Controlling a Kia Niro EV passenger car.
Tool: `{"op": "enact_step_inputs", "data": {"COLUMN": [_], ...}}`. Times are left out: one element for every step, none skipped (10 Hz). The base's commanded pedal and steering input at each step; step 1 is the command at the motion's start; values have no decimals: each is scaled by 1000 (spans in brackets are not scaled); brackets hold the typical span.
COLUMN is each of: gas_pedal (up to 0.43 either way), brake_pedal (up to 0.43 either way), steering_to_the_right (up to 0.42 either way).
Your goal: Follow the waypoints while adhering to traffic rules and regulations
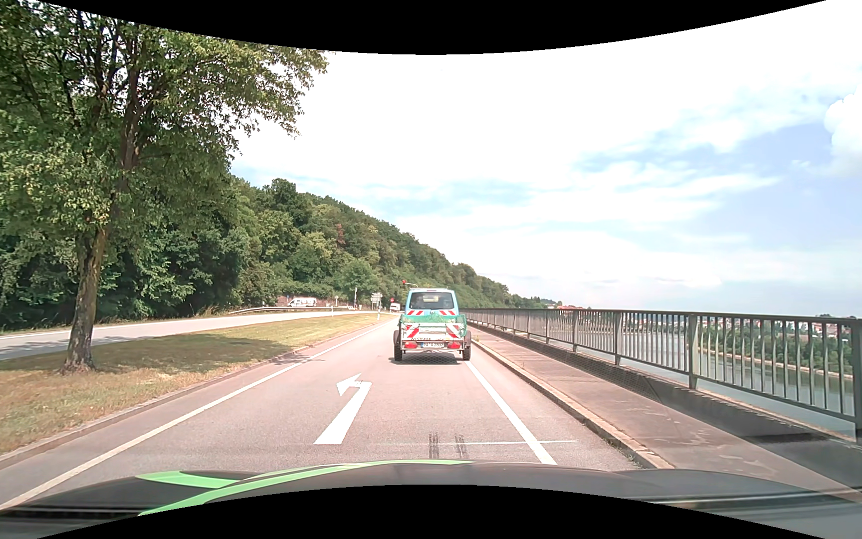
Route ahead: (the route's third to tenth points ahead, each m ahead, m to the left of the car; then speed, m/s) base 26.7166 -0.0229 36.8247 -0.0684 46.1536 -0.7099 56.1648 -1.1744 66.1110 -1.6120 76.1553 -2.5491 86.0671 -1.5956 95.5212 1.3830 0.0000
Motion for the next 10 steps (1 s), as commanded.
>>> {"op": "enact_step_inputs", "data": {"gas_pedal": [0,0,0,0,0,0,0,79,130,138], "brake_pedal": [293,238,43,0,0,0,0,0,0,0], "steering_to_the_right": [-31,-31,-32,-31,-31,-31,-32,-31,-31,-31]}}
